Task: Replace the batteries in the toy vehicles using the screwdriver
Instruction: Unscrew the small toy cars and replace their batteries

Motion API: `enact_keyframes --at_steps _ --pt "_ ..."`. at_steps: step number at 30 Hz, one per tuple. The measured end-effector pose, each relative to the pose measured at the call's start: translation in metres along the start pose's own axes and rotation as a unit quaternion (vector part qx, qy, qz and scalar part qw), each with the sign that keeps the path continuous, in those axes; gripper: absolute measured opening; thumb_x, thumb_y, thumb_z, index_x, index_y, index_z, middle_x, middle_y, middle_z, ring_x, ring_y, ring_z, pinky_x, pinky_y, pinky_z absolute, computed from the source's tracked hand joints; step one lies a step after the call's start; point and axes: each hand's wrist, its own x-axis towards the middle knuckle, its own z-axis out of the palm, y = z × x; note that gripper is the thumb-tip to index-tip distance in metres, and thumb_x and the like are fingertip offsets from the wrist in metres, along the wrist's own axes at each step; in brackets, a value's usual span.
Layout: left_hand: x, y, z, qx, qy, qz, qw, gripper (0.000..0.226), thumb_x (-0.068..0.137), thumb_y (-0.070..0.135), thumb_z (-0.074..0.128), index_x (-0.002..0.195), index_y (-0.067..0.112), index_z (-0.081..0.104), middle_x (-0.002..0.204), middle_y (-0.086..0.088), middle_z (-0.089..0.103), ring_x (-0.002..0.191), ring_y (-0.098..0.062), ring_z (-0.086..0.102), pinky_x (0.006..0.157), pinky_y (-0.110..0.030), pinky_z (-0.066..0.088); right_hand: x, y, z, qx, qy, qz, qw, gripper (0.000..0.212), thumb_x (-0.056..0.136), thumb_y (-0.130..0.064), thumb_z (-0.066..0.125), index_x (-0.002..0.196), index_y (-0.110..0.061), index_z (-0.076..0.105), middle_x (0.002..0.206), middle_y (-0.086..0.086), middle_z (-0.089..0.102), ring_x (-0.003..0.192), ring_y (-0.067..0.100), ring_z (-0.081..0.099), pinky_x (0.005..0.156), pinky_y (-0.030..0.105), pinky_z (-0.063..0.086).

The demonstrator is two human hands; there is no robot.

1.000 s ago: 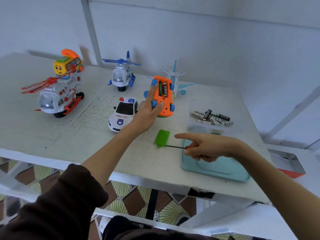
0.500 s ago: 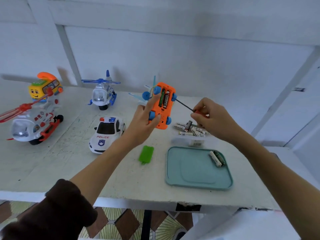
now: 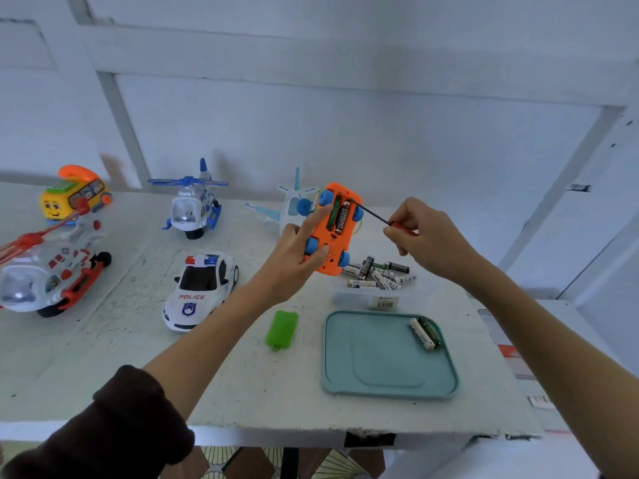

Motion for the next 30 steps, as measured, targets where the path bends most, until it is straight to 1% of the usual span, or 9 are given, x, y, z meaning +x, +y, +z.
enact_keyframes --at_steps 4,11,13,15,17,20,24,27,30 --pt "0.008 0.0 0.005 -0.027 -0.005 -0.011 1.0 0.055 0.085 0.057 0.037 0.135 0.066 0.016 0.128 -0.012 0.043 0.115 -0.028 0.048 0.096 -0.052 0.047 0.003 0.006 0.001 0.011 0.003 0.004 1.0 0.008 0.089 -0.014 0.056 0.086 -0.009 0.051 0.063 0.001 0.06 0.049 -0.001 0.052 0.048 0.005 0.037" --pt "0.016 0.001 0.011 -0.011 -0.016 0.005 1.0 0.052 0.084 0.057 0.034 0.129 0.071 0.013 0.122 -0.009 0.041 0.111 -0.023 0.044 0.096 -0.04 0.045 0.01 0.016 -0.006 -0.003 0.01 0.011 1.0 0.009 0.09 -0.016 0.055 0.088 -0.009 0.052 0.066 0.005 0.062 0.047 -0.003 0.052 0.045 0.008 0.036" --pt "0.019 0.001 0.01 0.006 -0.029 0.004 1.0 0.05 0.088 0.052 0.035 0.13 0.069 0.013 0.117 -0.01 0.04 0.109 -0.025 0.043 0.095 -0.039 0.045 0.012 0.019 -0.009 -0.056 0.013 0.011 0.998 0.01 0.09 -0.02 0.055 0.088 -0.011 0.052 0.071 0.004 0.063 0.059 0.004 0.057 0.056 0.018 0.042" --pt "0.023 -0.001 0.007 0.065 -0.039 0.019 0.997 0.05 0.09 0.045 0.033 0.129 0.066 0.01 0.107 -0.011 0.039 0.103 -0.025 0.041 0.092 -0.036 0.041 0.014 0.021 -0.013 -0.181 0.023 0.014 0.983 0.012 0.092 -0.026 0.052 0.093 -0.014 0.053 0.079 0.002 0.063 0.074 0.02 0.058 0.065 0.029 0.042" --pt "0.03 -0.002 0.005 0.135 -0.048 0.051 0.988 0.05 0.089 0.046 0.031 0.133 0.06 0.012 0.099 -0.009 0.036 0.096 -0.025 0.037 0.087 -0.035 0.037 0.017 0.021 -0.015 -0.3 0.045 0.006 0.953 0.016 0.095 -0.029 0.047 0.099 -0.015 0.054 0.086 0.004 0.063 0.077 0.026 0.055 0.066 0.029 0.037" --pt "0.042 -0.004 0.003 0.199 -0.072 0.076 0.974 0.055 0.084 0.053 0.023 0.138 0.057 0.011 0.094 -0.006 0.033 0.092 -0.023 0.034 0.082 -0.035 0.034 0.019 0.024 -0.015 -0.393 0.059 -0.013 0.918 0.022 0.097 -0.028 0.039 0.104 -0.015 0.055 0.089 0.005 0.063 0.071 0.024 0.048 0.06 0.026 0.032" --pt "0.056 -0.001 0.001 0.231 -0.098 0.097 0.963 0.054 0.086 0.052 0.024 0.139 0.056 0.012 0.098 -0.006 0.034 0.094 -0.021 0.033 0.082 -0.034 0.032 0.02 0.032 -0.017 -0.439 0.065 -0.037 0.895 0.026 0.095 -0.028 0.038 0.096 -0.014 0.059 0.073 0.0 0.051 0.065 0.022 0.044 0.048 0.023 0.02" --pt "0.064 0.001 0.0 0.235 -0.124 0.102 0.959 0.05 0.09 0.049 0.025 0.137 0.058 0.011 0.106 -0.008 0.036 0.099 -0.021 0.034 0.086 -0.034 0.034 0.019 0.039 -0.027 -0.424 0.07 -0.038 0.902 0.026 0.092 -0.028 0.042 0.092 -0.014 0.063 0.07 0.001 0.052 0.065 0.024 0.045 0.053 0.024 0.025" --pt "0.068 0.003 0.004 0.234 -0.154 0.101 0.955 0.051 0.091 0.042 0.028 0.137 0.057 0.011 0.108 -0.002 0.029 0.105 -0.022 0.032 0.093 -0.037 0.036 0.015 0.046 -0.033 -0.39 0.07 -0.024 0.918 0.025 0.09 -0.027 0.046 0.09 -0.014 0.067 0.073 0.005 0.061 0.067 0.024 0.049 0.06 0.025 0.029"
